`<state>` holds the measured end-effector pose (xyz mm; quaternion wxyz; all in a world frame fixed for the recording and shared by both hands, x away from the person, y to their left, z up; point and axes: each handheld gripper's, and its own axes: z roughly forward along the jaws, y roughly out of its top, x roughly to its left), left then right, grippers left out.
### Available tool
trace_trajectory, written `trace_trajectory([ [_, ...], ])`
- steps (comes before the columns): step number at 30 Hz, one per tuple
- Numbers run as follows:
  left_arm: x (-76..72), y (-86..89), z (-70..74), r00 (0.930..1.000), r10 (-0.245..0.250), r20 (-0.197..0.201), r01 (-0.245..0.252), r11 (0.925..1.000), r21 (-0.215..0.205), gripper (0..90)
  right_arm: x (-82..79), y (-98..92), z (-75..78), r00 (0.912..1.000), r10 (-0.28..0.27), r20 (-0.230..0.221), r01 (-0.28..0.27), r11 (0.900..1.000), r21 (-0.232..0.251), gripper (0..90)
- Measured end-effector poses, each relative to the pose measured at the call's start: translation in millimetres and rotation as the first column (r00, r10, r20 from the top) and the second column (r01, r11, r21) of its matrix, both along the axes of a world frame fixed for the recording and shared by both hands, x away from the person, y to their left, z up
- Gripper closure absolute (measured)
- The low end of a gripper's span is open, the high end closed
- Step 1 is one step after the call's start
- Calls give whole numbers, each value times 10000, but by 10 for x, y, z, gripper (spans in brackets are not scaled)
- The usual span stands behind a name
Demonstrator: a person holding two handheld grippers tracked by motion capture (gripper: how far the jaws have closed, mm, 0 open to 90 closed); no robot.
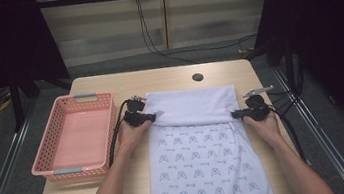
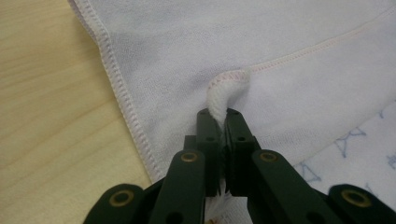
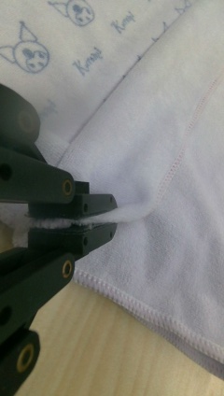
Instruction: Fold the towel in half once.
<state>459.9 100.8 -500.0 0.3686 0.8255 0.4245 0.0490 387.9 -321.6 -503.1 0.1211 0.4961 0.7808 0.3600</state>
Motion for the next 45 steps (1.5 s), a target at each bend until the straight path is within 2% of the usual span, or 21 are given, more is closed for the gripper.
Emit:
trace_trajectory([
  [6,112,47,-4,9999,118,-17,-118,9999,12,866,144,35,-2,9995,-317,-12,317,9995,-46,863],
  [8,156,38,1,9999,156,6,-156,9998,129,866,183,55,-7,9991,-428,44,429,9991,-68,862],
  [10,205,20,6,9998,116,163,-121,9994,324,866,215,84,-15,9982,-569,199,571,9983,-98,863],
  [14,327,7,6,9989,411,217,-419,9983,410,866,299,108,-35,9950,-960,269,959,9954,82,863],
  [16,335,-39,3,9970,530,571,-567,9963,643,866,340,138,-34,9928,-1158,319,1159,9933,-13,863],
  [18,346,-48,9,9966,574,591,-618,9952,754,868,360,156,-40,9901,-1345,391,1347,9909,-38,863],
  [19,351,-39,15,9973,617,406,-640,9961,602,868,364,152,-38,9902,-1352,342,1353,9908,-17,863],
  [21,332,-32,52,9974,594,419,-618,9963,595,868,373,117,-8,9923,-1217,211,1216,9926,57,862],
  [22,317,-22,87,9980,545,310,-557,9977,378,868,369,96,26,9929,-1156,280,1150,9932,202,862],
  [25,242,-17,251,9977,493,459,-479,9984,-305,867,358,20,191,9913,-1181,590,1145,9916,606,862],
  [26,209,-17,332,9975,288,646,-275,9994,-210,867,358,-5,289,9896,-1203,795,1150,9910,678,862],
  [27,170,-15,412,9958,339,845,-296,9983,-511,866,357,-26,371,9882,-1228,920,1157,9902,786,862],
  [28,136,18,500,9953,179,951,-110,9972,-733,866,350,-51,451,9864,-1219,1099,1124,9897,891,862],
  [29,95,33,581,9935,174,1121,-68,9955,-942,866,336,-77,528,9841,-1212,1299,1093,9894,952,862],
  [31,-5,59,749,9899,61,1418,83,9949,-1009,865,286,-130,680,9792,-1301,1559,1103,9854,1296,862],
  [34,-186,133,987,9813,9,1924,323,9851,-1690,865,171,-188,896,9732,-1099,2018,803,9855,1498,862],
  [35,-249,149,1051,9789,-66,2041,438,9830,-1782,865,120,-204,964,9716,-989,2149,670,9863,1510,862],
  [36,-310,165,1110,9744,-274,2230,653,9842,-1644,865,66,-216,1034,9704,-869,2253,550,9880,1441,862],
  [41,-580,210,1360,9611,-716,2667,1205,9777,-1718,864,-238,-272,1336,9589,-314,2820,-106,9892,1462,861],
  [45,-795,265,1580,9386,-948,3318,1582,9727,-1696,864,-474,-301,1511,9494,-42,3139,-463,9871,1534,861],
])
